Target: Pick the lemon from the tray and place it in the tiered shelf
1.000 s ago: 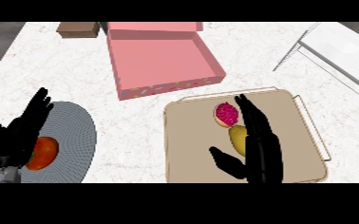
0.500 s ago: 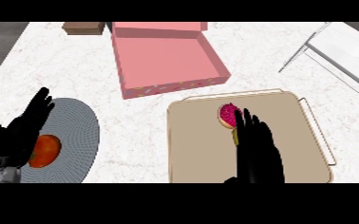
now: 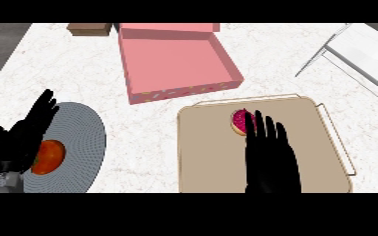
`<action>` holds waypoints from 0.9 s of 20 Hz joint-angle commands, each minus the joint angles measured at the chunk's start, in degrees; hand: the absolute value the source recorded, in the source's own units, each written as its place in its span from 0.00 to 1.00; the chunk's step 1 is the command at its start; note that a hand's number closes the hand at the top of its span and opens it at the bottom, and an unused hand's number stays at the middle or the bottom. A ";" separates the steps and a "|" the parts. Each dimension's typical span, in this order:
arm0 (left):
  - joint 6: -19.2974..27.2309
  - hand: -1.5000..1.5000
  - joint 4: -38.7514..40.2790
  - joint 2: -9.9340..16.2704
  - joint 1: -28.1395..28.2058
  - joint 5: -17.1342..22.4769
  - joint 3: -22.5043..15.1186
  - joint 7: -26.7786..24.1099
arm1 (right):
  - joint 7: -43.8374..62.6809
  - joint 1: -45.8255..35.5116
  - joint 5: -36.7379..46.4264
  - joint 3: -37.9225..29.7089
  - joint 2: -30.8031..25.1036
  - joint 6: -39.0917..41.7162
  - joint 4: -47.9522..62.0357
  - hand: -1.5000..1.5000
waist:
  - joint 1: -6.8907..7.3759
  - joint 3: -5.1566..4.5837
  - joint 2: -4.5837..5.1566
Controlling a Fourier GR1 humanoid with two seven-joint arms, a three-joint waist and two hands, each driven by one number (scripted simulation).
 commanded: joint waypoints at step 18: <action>-2.74 0.50 -0.74 -5.40 2.56 -4.10 2.56 0.51 | -5.93 -4.70 2.98 -11.36 -0.13 1.01 12.50 0.00 | 0.21 -0.15 0.13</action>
